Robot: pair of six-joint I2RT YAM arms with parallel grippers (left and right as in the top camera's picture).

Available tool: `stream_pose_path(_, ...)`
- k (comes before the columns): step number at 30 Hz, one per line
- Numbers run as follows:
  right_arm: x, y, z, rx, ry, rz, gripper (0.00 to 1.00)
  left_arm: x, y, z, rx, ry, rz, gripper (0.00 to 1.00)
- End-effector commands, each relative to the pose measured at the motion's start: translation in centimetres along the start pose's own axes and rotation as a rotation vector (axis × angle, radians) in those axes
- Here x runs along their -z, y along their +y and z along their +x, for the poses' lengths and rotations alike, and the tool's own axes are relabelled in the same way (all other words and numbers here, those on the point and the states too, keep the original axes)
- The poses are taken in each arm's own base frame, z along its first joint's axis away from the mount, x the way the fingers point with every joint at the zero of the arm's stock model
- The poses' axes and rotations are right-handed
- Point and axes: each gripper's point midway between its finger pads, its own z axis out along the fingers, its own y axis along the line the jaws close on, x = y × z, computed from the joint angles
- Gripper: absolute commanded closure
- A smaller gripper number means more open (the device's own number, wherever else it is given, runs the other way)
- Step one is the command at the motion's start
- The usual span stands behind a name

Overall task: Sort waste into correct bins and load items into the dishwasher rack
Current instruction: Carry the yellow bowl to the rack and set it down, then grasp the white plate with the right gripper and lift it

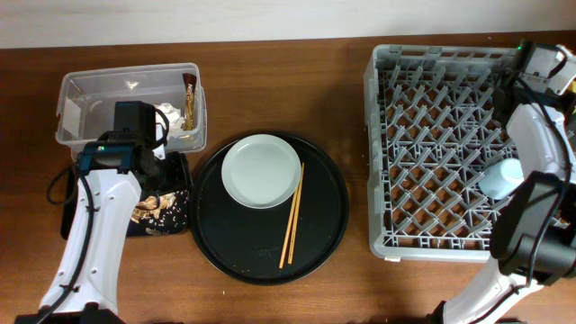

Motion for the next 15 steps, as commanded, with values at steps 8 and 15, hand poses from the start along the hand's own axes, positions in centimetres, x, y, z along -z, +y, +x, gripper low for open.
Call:
stream_pose_path(8, 0.8, 1.1, 3.7, 0.077, 0.108, 0.011, 0.96, 0.5, 0.3, -0.3, 0.012, -0.018, -0.007, 0.33)
stream_pose_path(15, 4.8, 2.8, 4.7, 0.111, 0.187, -0.208, 0.95, 0.5, 0.3, -0.3, 0.011, -0.018, -0.007, 0.33)
